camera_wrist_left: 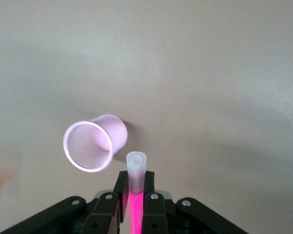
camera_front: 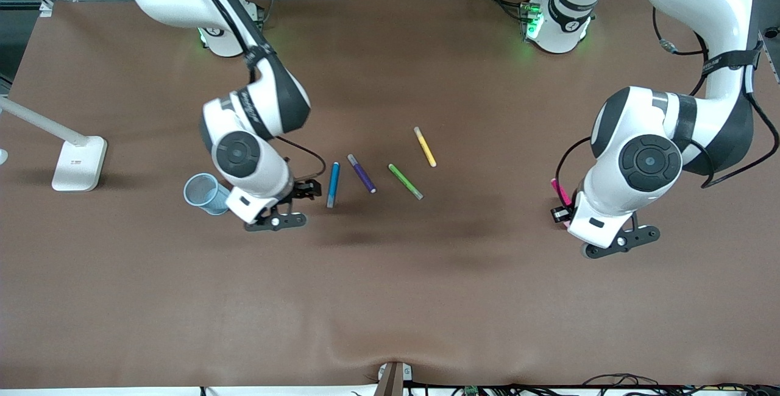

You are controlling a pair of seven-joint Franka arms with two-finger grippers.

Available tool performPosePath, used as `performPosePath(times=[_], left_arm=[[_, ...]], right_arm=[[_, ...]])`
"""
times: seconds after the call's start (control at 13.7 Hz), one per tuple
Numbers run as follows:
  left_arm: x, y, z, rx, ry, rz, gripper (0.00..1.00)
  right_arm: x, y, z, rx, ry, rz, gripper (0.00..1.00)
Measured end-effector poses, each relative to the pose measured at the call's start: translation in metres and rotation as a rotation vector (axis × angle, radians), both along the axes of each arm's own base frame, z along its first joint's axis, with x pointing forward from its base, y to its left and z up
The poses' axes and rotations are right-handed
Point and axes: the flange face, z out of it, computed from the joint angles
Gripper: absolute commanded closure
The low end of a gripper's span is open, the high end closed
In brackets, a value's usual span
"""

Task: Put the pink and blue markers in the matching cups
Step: 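Lift the pink marker with the left gripper while the right gripper grasps the blue marker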

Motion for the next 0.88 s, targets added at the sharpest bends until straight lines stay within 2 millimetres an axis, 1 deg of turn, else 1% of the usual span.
performPosePath(times=[0.15,0.22,0.29,0.44,0.58,0.73,0.88], left_arm=[[0.005,0.022,0.001,0.013,0.0,-0.007,1.0],[0.007,0.032,0.005,0.012,-0.002,-0.007,1.0],[0.007,0.038,0.011,0.011,-0.009,-0.004,1.0],[0.001,0.042,0.026,0.022,-0.006,0.041,1.0],[-0.006,0.049,0.035,0.04,-0.004,0.151,1.0],[-0.008,0.061,0.03,0.054,-0.005,0.259,1.0],[-0.007,0.079,0.015,0.092,-0.007,0.379,1.0]], right_arm=[[-0.003,0.01,-0.029,-0.002,-0.009,-0.024,0.0],[-0.003,0.011,-0.041,-0.001,-0.017,-0.037,0.0],[-0.004,0.012,-0.052,-0.002,-0.019,-0.048,0.0],[-0.008,0.014,-0.067,-0.012,-0.009,-0.07,0.0],[-0.015,0.025,-0.074,-0.02,-0.001,-0.08,0.0],[-0.024,0.037,-0.082,-0.027,0.005,-0.081,0.0],[-0.031,0.043,-0.09,-0.034,0.013,-0.077,0.0]])
